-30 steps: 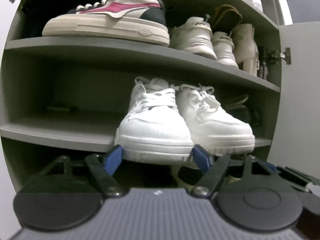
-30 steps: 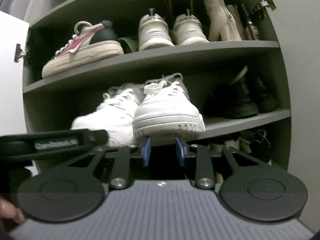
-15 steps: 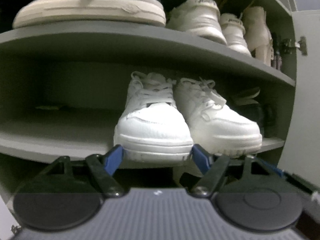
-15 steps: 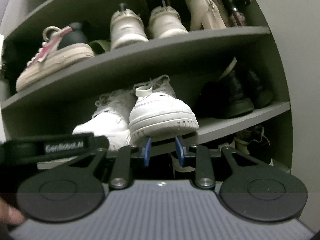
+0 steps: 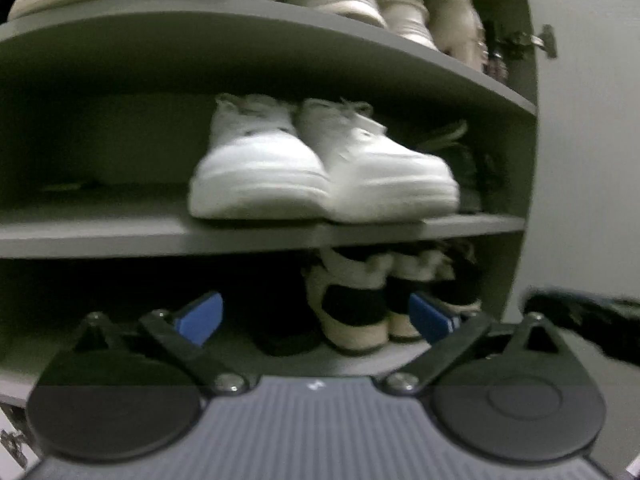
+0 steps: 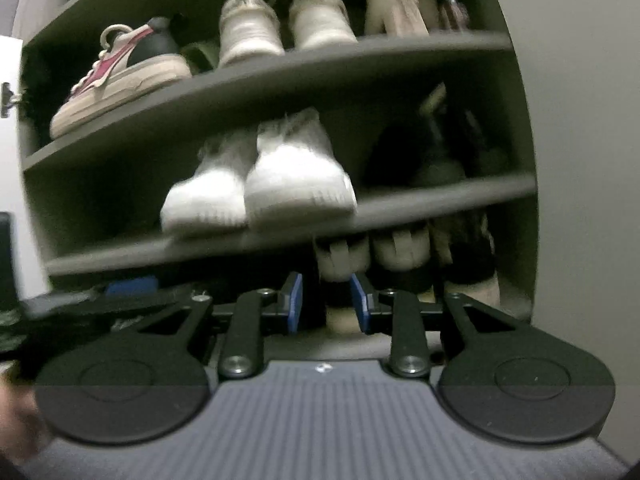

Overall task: Organize scattered shoes
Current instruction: 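Grasp the next white sneaker pair by the heels with the right gripper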

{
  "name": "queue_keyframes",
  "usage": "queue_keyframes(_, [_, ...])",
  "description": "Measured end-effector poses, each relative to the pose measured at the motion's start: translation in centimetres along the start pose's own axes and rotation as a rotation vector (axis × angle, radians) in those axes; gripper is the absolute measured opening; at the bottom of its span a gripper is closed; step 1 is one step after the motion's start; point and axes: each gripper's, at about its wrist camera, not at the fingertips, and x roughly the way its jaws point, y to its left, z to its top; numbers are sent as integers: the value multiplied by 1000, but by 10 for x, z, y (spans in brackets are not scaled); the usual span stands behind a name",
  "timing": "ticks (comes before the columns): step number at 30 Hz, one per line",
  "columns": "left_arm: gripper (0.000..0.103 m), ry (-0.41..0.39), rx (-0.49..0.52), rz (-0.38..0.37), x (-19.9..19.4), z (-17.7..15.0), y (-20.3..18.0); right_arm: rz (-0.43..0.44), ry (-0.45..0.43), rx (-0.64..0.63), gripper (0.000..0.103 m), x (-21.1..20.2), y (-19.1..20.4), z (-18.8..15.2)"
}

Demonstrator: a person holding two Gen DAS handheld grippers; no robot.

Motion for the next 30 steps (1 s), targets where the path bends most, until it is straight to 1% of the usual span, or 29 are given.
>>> queue_keyframes(2, [102,45,-51,-48,3,-2,-5,-82,18,-75,31,-36,-21,-22])
queue_keyframes(3, [102,67,-67,-69,5,-2,-8,-156,18,-99,31,-59,-37,-42])
queue_keyframes(5, [102,93,-68,-93,7,-5,-13,-339,59,-114,31,-104,-69,-87])
queue_keyframes(6, [102,99,-61,-104,7,-6,-15,-451,107,-94,31,-125,-87,-110])
queue_keyframes(8, [102,103,-30,-114,8,-11,-21,-644,190,-24,31,-160,-118,-154])
queue_keyframes(10, [102,108,8,-104,11,-17,-25,-884,303,93,31,-206,-162,-212])
queue_keyframes(11, [102,112,24,-99,12,-20,-27,-967,355,136,34,-219,-181,-233])
queue_keyframes(12, [102,121,30,-95,14,-22,-28,-1045,404,181,37,-233,-200,-254])
queue_keyframes(13, [102,133,34,-91,16,-25,-29,-1103,443,233,45,-243,-217,-270])
queue_keyframes(14, [102,152,32,-85,19,-28,-30,-1156,476,297,55,-254,-236,-287])
queue_keyframes(16, [102,183,32,-78,24,-33,-32,-1220,488,517,66,-283,-280,-322])
queue_keyframes(17, [102,191,45,-65,25,-36,-34,-1222,481,575,68,-288,-293,-333])
queue_keyframes(19, [102,207,95,-15,28,-42,-41,-1225,470,687,68,-297,-319,-356])
queue_keyframes(20, [102,218,151,24,30,-47,-48,-1231,486,714,68,-297,-330,-367])
queue_keyframes(21, [102,226,196,46,31,-52,-53,-1241,510,736,68,-296,-339,-376])
queue_keyframes(23, [102,236,230,53,31,-57,-57,-1249,536,776,68,-292,-353,-393])
queue_keyframes(24, [102,242,247,56,31,-60,-59,-1241,533,786,68,-291,-358,-400])
queue_keyframes(27, [102,269,261,62,33,-67,-61,-1219,554,818,67,-281,-372,-420])
queue_keyframes(28, [102,275,259,61,33,-67,-61,-1201,574,844,63,-275,-376,-427])
queue_keyframes(29, [102,291,252,59,34,-69,-60,-1207,592,844,62,-269,-377,-431])
queue_keyframes(30, [102,301,245,58,34,-69,-60,-1220,601,817,62,-263,-378,-428])
